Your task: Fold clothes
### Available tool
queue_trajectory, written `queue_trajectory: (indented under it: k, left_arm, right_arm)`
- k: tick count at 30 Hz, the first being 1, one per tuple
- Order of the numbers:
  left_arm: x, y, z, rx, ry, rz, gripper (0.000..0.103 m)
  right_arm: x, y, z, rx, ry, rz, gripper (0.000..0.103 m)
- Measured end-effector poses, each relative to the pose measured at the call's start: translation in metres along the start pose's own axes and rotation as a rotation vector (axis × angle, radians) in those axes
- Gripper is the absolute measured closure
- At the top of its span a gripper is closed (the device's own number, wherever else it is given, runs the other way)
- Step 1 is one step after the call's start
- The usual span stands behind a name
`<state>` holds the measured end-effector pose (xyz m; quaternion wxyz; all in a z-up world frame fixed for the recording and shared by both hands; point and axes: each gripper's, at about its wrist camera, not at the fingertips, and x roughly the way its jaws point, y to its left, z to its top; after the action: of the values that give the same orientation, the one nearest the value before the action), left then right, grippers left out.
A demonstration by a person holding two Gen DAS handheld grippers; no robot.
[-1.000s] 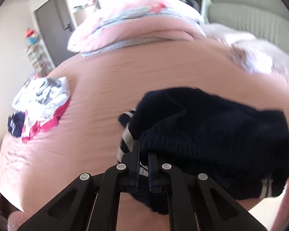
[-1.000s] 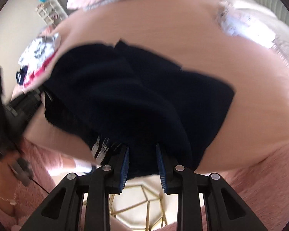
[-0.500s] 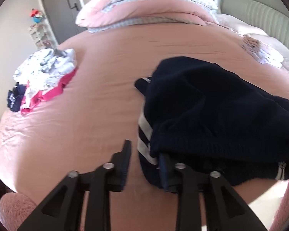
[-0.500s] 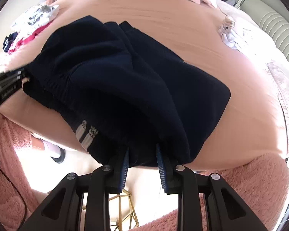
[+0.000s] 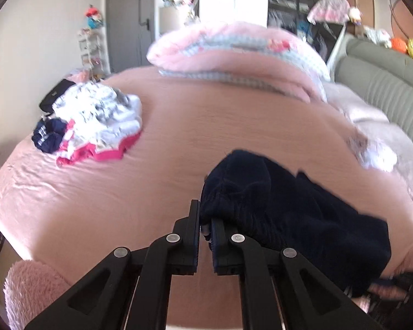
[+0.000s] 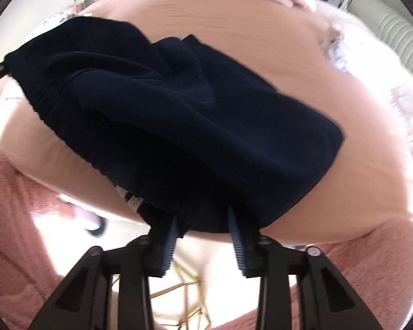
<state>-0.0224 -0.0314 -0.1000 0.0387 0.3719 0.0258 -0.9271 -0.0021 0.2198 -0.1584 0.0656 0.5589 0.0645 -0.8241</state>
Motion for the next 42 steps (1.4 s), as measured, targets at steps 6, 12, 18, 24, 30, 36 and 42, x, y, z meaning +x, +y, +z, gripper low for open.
queue_trajectory:
  k: [6, 12, 18, 24, 30, 36, 42]
  left_arm:
    - [-0.02, -0.014, 0.004, 0.023, 0.018, -0.144, 0.098]
    - [-0.115, -0.018, 0.068, 0.072, -0.214, -0.292, 0.098]
    - [-0.112, -0.016, 0.09, 0.075, -0.21, -0.291, 0.098]
    - [-0.028, -0.026, 0.123, 0.037, -0.068, -0.255, 0.098]
    - [-0.114, -0.025, 0.184, 0.047, -0.365, -0.274, 0.098]
    - [-0.077, -0.027, 0.129, 0.07, -0.25, -0.187, 0.096]
    - [0.082, -0.021, -0.018, 0.007, 0.295, -0.116, 0.096]
  right_arm:
    - [-0.07, -0.033, 0.032, 0.05, -0.249, -0.122, 0.095]
    - [-0.187, -0.056, 0.064, 0.075, -0.533, -0.07, 0.095]
    - [-0.201, -0.062, 0.085, 0.083, -0.563, 0.002, 0.095]
    - [-0.134, -0.065, 0.136, 0.125, -0.437, 0.02, 0.095]
    - [-0.243, -0.058, 0.156, 0.121, -0.768, -0.003, 0.095]
    - [-0.215, -0.042, 0.109, 0.147, -0.71, 0.004, 0.095]
    - [-0.002, -0.019, 0.065, 0.065, -0.208, -0.019, 0.093]
